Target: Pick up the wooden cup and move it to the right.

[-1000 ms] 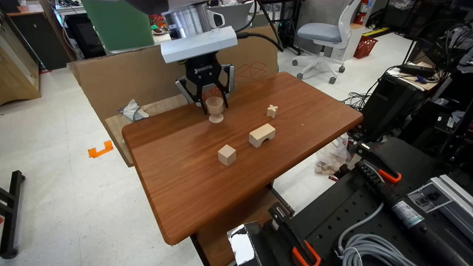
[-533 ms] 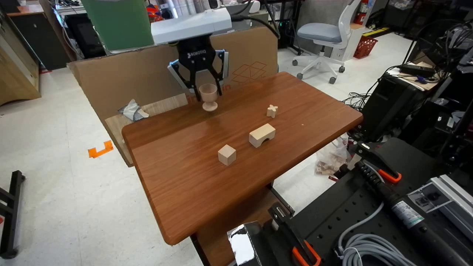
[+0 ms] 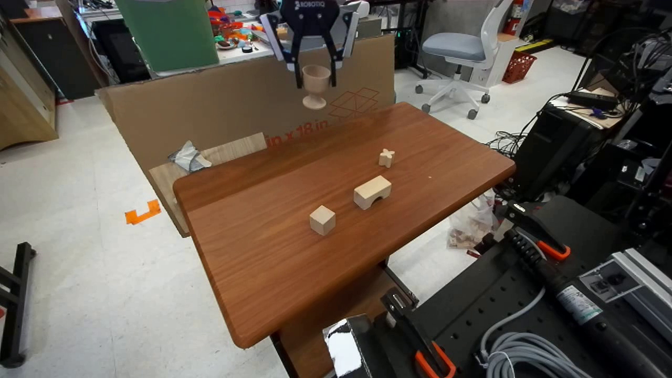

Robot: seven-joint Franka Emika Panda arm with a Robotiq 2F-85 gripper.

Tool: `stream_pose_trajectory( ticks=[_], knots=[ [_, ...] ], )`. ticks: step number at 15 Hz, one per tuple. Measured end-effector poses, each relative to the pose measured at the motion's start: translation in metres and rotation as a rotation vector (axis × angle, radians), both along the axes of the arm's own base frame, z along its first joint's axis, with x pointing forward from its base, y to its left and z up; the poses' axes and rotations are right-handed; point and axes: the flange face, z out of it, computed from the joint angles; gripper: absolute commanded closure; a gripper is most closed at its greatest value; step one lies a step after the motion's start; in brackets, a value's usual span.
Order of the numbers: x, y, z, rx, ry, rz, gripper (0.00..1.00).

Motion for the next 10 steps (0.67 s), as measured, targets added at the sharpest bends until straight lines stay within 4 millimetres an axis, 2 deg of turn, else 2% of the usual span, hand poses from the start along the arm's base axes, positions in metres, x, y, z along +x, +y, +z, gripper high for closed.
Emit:
stream_pose_trajectory(
  ticks=[3, 6, 10],
  knots=[
    [-0.015, -0.044, 0.001, 0.064, 0.022, -0.115, 0.71],
    [-0.027, -0.088, -0.01, 0.134, 0.049, -0.252, 0.71],
    [-0.04, -0.134, -0.025, 0.221, 0.078, -0.445, 0.71]
  ],
)
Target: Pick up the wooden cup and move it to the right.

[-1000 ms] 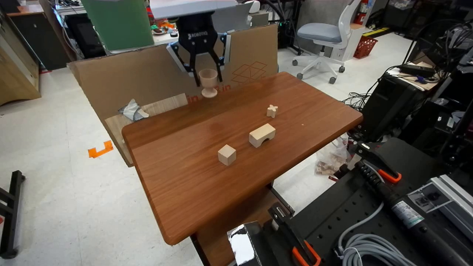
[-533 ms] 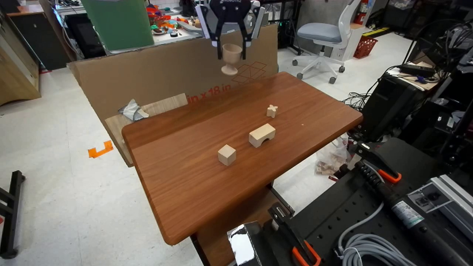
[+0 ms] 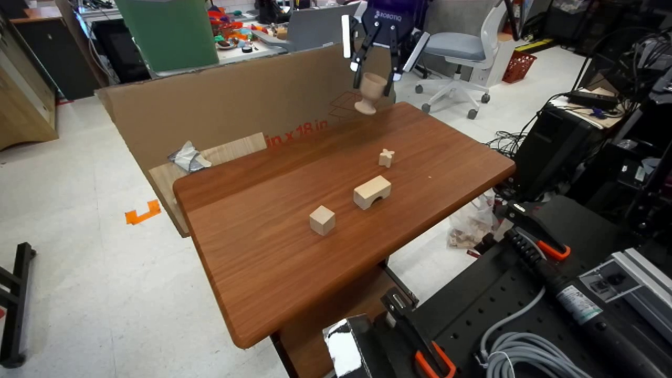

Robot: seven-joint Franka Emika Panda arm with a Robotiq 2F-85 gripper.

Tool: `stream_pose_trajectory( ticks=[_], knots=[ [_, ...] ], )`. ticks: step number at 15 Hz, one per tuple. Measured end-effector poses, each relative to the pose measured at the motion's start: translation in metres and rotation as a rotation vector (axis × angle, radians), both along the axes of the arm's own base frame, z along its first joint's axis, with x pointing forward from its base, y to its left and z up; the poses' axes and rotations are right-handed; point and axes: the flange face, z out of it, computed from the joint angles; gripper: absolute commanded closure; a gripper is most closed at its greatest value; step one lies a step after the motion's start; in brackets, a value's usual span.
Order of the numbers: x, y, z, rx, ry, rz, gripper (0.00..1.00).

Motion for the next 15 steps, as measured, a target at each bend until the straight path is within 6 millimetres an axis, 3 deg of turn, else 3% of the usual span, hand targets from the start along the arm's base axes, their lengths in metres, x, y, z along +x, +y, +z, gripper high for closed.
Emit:
stream_pose_trajectory(
  ticks=[8, 15],
  knots=[
    [-0.013, -0.06, -0.014, 0.03, 0.037, -0.415, 0.71],
    [-0.013, -0.09, -0.031, -0.011, 0.085, -0.78, 0.71]
  ],
)
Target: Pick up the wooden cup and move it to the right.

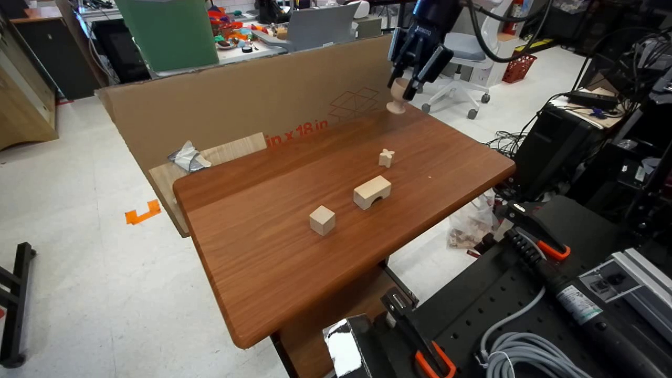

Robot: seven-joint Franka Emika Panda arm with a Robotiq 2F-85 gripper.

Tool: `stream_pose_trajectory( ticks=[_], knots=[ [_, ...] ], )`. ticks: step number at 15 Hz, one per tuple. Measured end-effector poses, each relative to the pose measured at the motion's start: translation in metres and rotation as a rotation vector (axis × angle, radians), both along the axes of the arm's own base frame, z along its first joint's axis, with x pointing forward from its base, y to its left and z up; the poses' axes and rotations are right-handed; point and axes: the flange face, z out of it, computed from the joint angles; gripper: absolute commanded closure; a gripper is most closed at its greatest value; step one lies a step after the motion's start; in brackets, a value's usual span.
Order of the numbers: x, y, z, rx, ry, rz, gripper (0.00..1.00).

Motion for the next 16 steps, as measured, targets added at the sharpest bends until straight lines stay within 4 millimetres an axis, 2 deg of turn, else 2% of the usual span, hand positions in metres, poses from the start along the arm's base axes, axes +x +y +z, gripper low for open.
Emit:
stream_pose_trajectory(
  ticks=[7, 11, 16],
  knots=[
    [0.001, -0.005, -0.033, -0.056, 0.131, -0.294, 0.71],
    [0.005, 0.001, -0.049, -0.052, 0.172, -0.36, 0.71],
    [0.01, 0.001, -0.06, -0.054, 0.196, -0.409, 0.71]
  ],
)
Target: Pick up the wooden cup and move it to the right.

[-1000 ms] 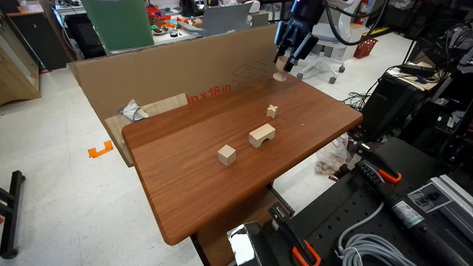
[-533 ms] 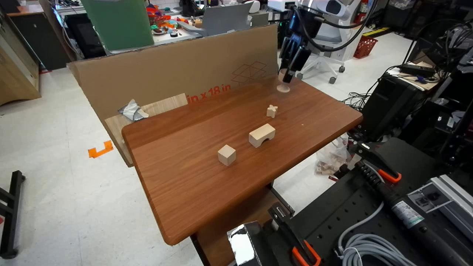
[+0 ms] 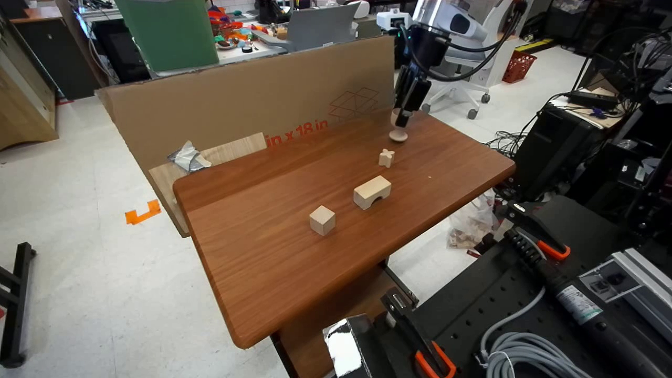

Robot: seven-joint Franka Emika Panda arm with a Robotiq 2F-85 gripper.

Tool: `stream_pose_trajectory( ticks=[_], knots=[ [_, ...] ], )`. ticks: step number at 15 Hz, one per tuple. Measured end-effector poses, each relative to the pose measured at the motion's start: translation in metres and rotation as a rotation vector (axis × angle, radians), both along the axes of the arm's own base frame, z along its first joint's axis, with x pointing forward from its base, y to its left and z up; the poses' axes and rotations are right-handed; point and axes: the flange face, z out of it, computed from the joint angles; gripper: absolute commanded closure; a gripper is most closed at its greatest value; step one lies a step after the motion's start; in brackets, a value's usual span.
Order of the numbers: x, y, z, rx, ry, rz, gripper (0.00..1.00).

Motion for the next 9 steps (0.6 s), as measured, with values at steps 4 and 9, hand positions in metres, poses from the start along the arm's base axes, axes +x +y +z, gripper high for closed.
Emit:
stream_pose_trajectory(
  ticks=[4, 9],
  knots=[
    [0.0033, -0.0005, -0.0059, -0.006, 0.012, -0.025, 0.2],
    [0.009, 0.0034, -0.0033, -0.028, 0.008, 0.012, 0.0]
  ],
)
